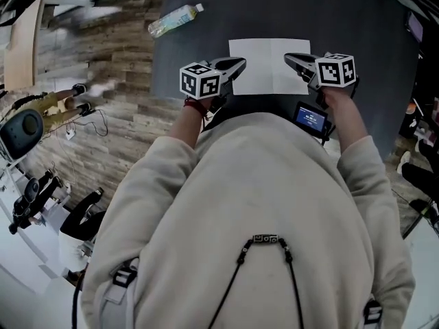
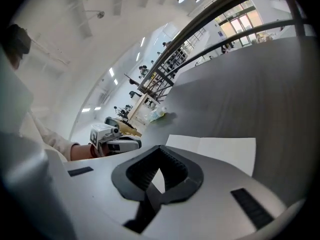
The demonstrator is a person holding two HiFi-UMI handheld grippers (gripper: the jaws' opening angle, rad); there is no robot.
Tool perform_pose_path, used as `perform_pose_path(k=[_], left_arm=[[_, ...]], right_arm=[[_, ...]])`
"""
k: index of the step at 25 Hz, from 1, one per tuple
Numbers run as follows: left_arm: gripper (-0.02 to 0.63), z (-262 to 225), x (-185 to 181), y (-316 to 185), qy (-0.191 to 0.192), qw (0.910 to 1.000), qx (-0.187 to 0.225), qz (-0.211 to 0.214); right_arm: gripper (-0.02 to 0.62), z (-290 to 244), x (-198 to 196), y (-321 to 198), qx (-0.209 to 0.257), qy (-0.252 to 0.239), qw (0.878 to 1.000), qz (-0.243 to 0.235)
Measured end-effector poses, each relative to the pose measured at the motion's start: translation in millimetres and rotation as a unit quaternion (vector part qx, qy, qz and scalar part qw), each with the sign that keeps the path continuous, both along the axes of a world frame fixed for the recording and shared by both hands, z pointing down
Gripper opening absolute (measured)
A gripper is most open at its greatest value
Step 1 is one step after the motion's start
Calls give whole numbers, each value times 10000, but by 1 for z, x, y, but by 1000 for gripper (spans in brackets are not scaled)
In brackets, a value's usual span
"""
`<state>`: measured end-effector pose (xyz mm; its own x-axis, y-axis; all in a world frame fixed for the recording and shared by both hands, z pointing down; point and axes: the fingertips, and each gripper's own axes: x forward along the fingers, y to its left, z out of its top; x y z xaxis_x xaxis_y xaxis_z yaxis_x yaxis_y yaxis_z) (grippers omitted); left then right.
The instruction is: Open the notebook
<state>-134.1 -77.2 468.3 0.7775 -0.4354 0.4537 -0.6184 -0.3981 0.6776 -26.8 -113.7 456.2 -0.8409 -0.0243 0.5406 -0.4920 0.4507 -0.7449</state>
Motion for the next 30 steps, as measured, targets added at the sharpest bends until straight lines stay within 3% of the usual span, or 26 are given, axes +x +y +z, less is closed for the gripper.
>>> perform_pose_path(k=[4,9,13,17,30], left_arm=[[6,-24,22,-21,-124,9990,270,329],[6,-78,36,-53,-167,9953,768,559],[6,-129,54,-73,-103,9874,1362,801],[6,-160,76,-79,-100,9786,1750,1077],[6,-155,82,-72,-242,9759,1760,1268]], right_arm=[[17,-27,38,-9,378,22,9982,457],[17,-81,59,-18,1161,-20,9903,768],[16,-122,70,-22,1681,-112,9788,1163],[15,-145,76,-21,1896,-311,9714,1392],[15,-148,68,-24,1991,-274,9723,1195]])
